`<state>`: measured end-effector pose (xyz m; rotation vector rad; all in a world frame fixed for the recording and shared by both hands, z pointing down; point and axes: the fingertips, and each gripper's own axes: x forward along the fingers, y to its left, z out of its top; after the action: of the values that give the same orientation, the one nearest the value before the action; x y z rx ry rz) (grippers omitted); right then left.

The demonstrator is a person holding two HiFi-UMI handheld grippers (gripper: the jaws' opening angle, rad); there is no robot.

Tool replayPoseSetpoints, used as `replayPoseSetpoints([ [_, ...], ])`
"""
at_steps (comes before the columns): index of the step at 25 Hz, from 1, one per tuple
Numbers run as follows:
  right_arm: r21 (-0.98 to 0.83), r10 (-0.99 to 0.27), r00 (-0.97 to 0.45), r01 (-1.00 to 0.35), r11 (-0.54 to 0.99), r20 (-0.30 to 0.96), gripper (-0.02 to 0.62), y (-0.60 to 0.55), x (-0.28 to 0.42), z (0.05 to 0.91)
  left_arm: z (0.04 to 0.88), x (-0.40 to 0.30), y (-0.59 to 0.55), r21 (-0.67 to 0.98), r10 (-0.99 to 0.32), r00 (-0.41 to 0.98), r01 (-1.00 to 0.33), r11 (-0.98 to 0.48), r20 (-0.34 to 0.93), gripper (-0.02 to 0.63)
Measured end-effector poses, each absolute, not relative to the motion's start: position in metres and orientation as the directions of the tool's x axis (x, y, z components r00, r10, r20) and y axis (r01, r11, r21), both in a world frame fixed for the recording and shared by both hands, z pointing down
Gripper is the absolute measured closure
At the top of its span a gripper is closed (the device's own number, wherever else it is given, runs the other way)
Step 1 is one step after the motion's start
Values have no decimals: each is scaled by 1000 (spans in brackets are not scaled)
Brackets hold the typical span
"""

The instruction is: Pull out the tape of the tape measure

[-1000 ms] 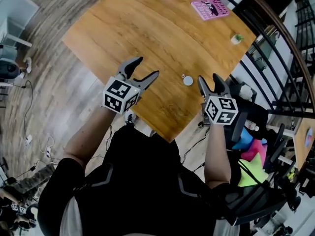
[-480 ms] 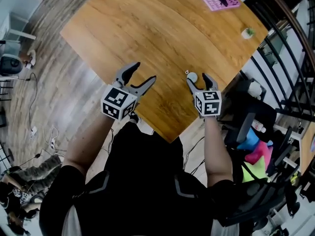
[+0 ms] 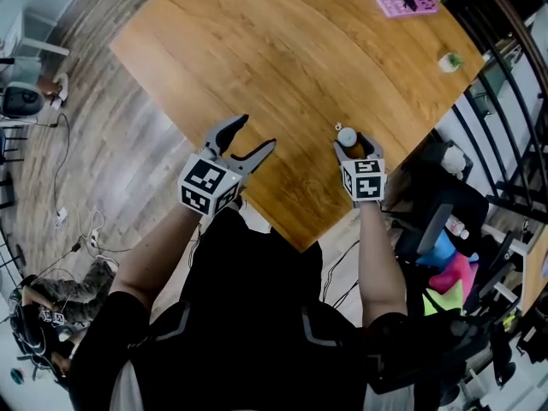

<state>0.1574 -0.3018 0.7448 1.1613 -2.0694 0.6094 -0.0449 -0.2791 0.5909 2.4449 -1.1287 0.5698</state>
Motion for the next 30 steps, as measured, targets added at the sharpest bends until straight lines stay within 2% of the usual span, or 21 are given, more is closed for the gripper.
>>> replayPoseSetpoints([
  [6, -46, -565, -339, -882, 469, 752, 373, -305, 162, 746, 596, -48, -277, 143, -612, 578, -779, -610, 539, 284],
  [12, -58, -568, -324, -898, 436, 757, 374, -308, 156, 731, 582, -50, -281, 121, -597, 606, -748, -653, 526, 284],
  [18, -68, -613, -336, -906, 417, 715, 374, -300, 148, 663, 549, -50, -287, 109, -572, 660, -695, -710, 487, 284],
  [23, -86, -652, -386, -892, 443, 652, 374, -293, 140, 595, 521, -34, -292, 28, -548, 700, -628, -778, 458, 284],
  [29, -84, -666, -423, -875, 478, 615, 374, -275, 136, 511, 479, 1, -289, -31, -477, 799, -502, -864, 367, 285],
  [30, -75, -667, -427, -870, 487, 611, 374, -271, 136, 500, 473, 7, -287, -52, -467, 810, -482, -875, 353, 303],
])
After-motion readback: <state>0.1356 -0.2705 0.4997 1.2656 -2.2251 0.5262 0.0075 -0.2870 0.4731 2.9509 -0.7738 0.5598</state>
